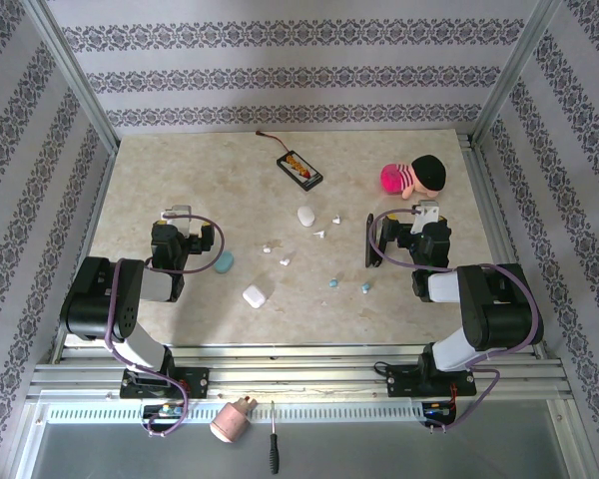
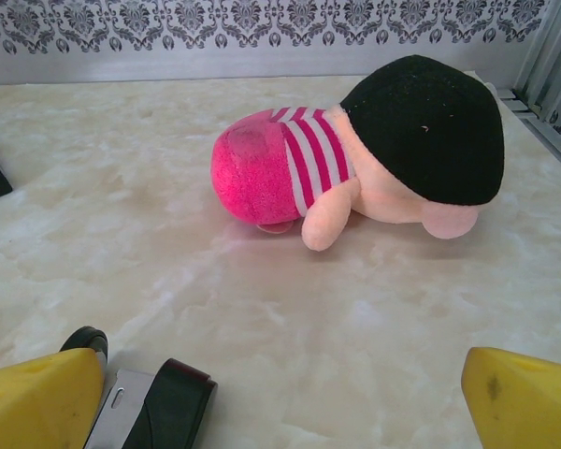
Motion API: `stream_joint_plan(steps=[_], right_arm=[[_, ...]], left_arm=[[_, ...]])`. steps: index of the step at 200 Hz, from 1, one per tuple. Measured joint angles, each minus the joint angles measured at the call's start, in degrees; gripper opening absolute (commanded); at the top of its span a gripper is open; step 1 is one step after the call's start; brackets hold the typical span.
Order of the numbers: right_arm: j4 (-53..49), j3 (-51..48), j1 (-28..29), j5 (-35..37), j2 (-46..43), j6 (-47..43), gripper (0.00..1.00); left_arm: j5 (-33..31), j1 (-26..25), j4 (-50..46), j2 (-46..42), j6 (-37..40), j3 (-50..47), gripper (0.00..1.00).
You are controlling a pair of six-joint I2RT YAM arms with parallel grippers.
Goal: Insert the wireless bluetooth earbuds into the charging case
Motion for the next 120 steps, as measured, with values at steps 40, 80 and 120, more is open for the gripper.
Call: stream_joint_plan(steps=[40,80,120], right_arm=[[-0.37,0.0,0.04,0.0,-0.26,-0.2,0.98],[-10.25,1.77,2.12,0.09,-8.76,-2.25,0.98],[-24.41,9.79,7.34,-0.24,-15.8,-2.32,0.98]], left_arm=[[0.07,0.0,-0.17,-0.2,0.02,0.0,0.99],[-1.03,-1.07,-8.31,-9.51,0.33,0.55,0.99],[-1.92,-4.63,-18.14,-20.57,0.9,5.55,0.99]])
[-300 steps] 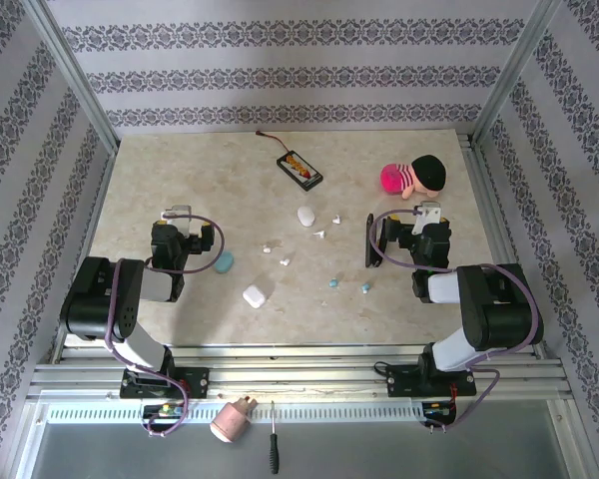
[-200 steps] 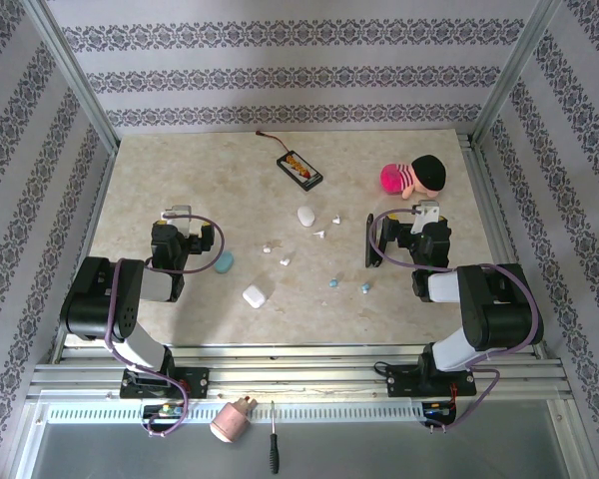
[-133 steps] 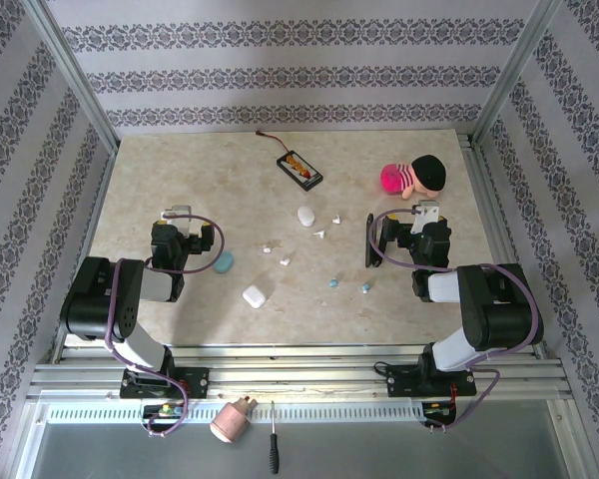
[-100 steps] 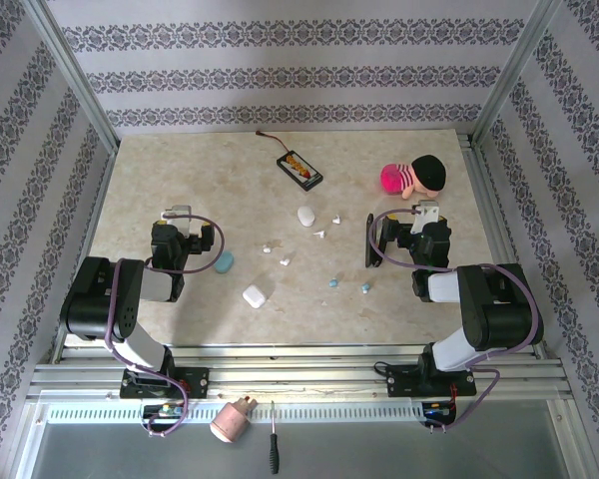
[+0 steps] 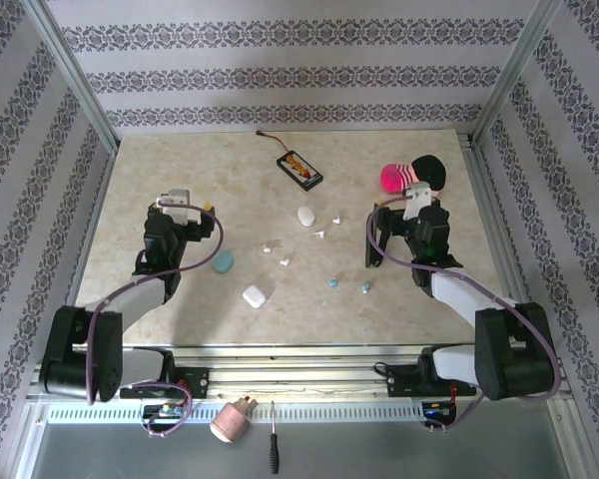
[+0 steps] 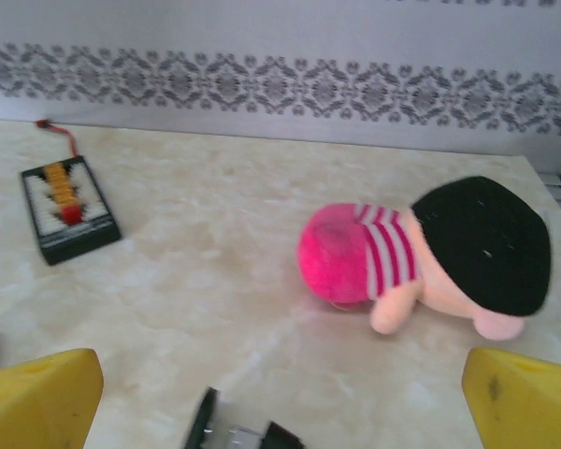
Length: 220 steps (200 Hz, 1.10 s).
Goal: Insert the wireless bluetooth earbuds into the charging case
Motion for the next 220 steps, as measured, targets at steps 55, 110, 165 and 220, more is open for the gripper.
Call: stream_joint_plan(steps=[55,110,165,220], right_arm=[[-22.1,16.76,13.64,3.82,4.81,1.6,0.98],[-34.64,30.27,20.98,5.88,19.1,5.4,0.98],[-41.13,42.71,23.41,5.05,33.73,5.29,0.83],[-47.87,52.85,23.87,4.28,42.51,5.51,0.65]], left_arm=[[1.86,-6.19,-13.84,-4.98,-2.99,6.95,0.99],[3.69,-6.38,-24.79,-11.76,-6.84,7.02,0.99],[5.88,-6.38,-30.8,-14.93,-7.17,7.06,0.99],[7.61,-6.38,-33.51,-14.86,-7.8,7.74,0.99]])
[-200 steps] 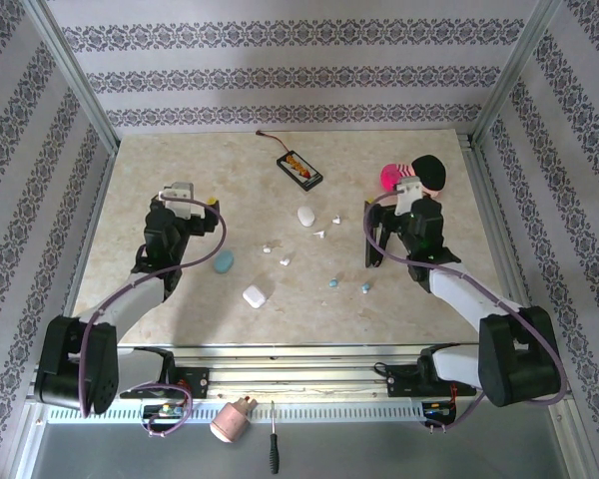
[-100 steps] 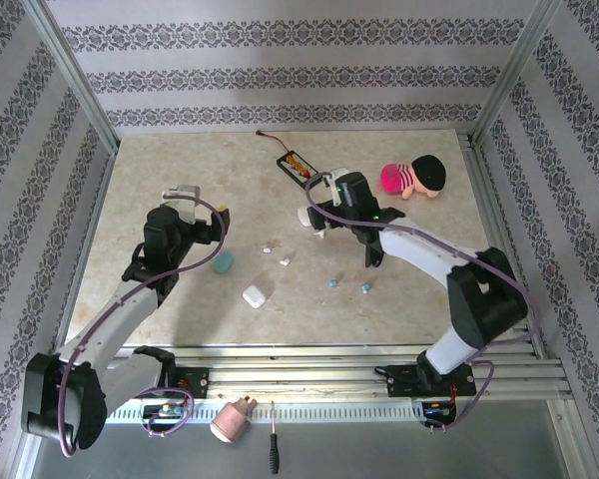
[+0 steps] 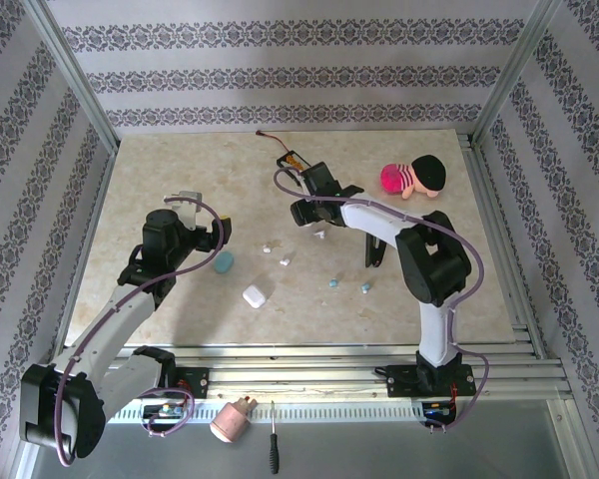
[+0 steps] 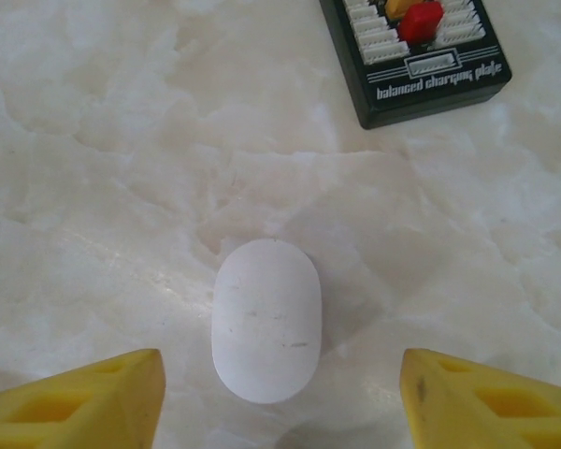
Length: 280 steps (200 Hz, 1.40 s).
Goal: Insert the wireless bluetooth earbuds into the charging case
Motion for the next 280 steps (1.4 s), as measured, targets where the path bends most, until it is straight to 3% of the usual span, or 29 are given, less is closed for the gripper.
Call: stream_joint_plan(steps=[116,182,229,280], right_arm=[[-5.53,5.11,0.0,-1.4,7.63,-0.33,0.56],[-6.6,7.43,0.0,-1.51,10.6,-0.35,0.44],[-7.41,8.07,0.0,-1.66,10.62,-1.14,0.31],[-6.99,1.81,-0.02,-6.01,3.37,-4.02,0.29]], left_arm=[[1.03,0.0,-0.7,2.54,-1.01,0.79,0.99],[1.46,0.0,-1.53,2.62,-1.25,1.97,0.99],[1.49,0.0,-2.05,2.64,-1.25,2.08,0.99],[3.39,-0.02,-2.43,2.69,-1.25,4.74,0.99]])
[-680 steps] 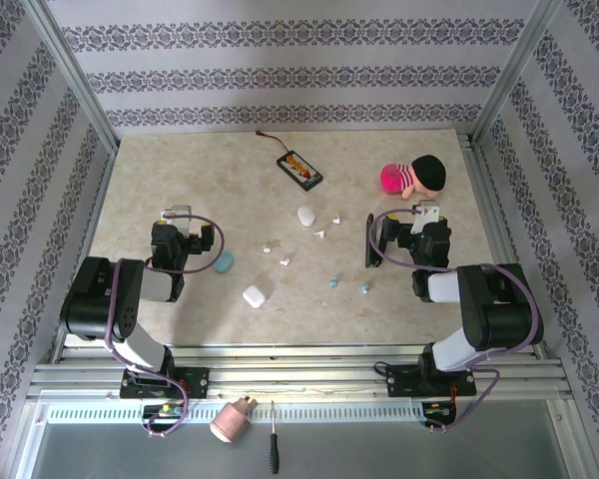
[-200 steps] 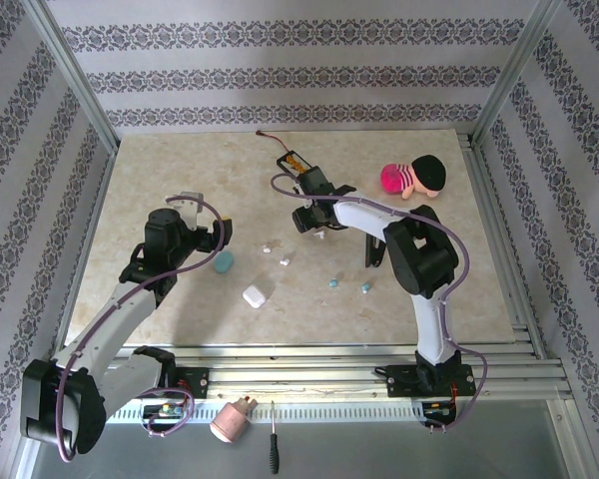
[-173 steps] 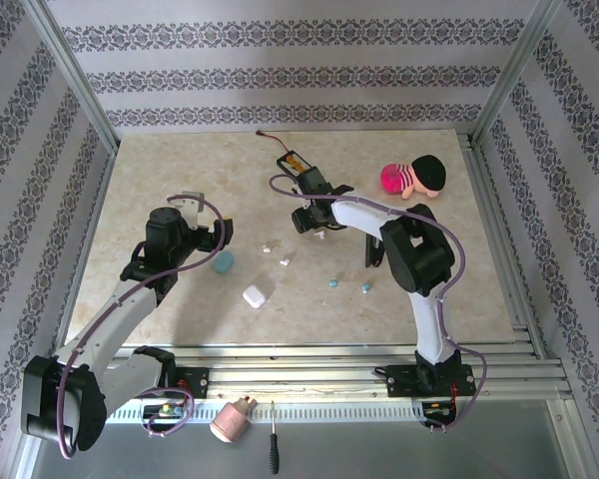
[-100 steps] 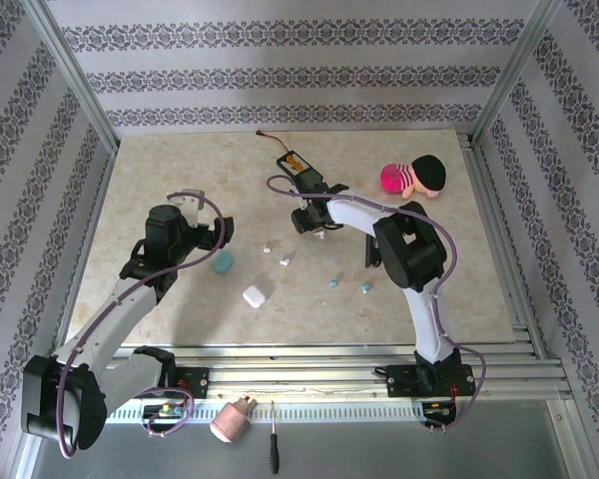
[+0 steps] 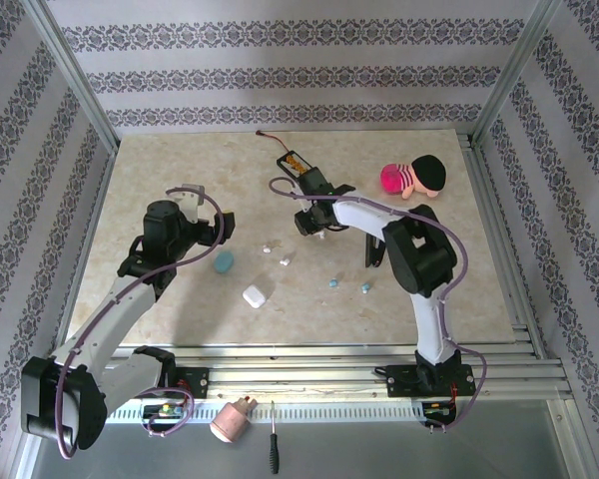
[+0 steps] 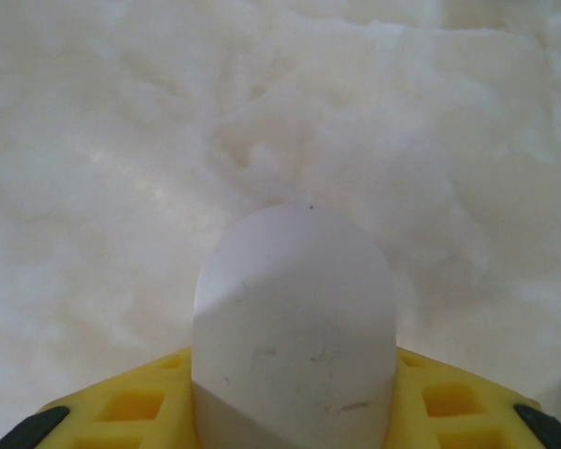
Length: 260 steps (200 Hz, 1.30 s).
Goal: Insert the wireless bluetooth earbuds into the charging case
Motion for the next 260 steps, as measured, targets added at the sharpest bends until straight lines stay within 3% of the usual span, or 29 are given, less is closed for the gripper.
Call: stream_joint_plan(steps=[43,108,131,184,260], right_arm=[[0.46,-6.1,-0.02,-8.46,-13.27,-4.11,0.27],[-4.96,-8.55,-1.22,-25.94,-25.97,-9.62,0.21],[-8.52,-8.57,-1.55,-31.91,-28.44,-12.09,0.2],[-17.03,-8.09,-1.55,-44.3,-30.86,-18.49,0.2],[-22.51,-3.13,-0.63,-52.63,-31.15,-22.95,0.2]], left_arm=[[8.59,-0.79,-1.79,0.61,1.92,4.2,0.99],[27.82,-6.36,-9.68,6.64,10.16,13.97,0.99],[33.27,-7.98,-11.72,8.74,12.11,14.6,1.0],[45.75,-9.03,-11.82,9.94,14.58,14.71,0.87],[53.13,-11.06,-7.37,9.94,13.84,14.69,0.73]])
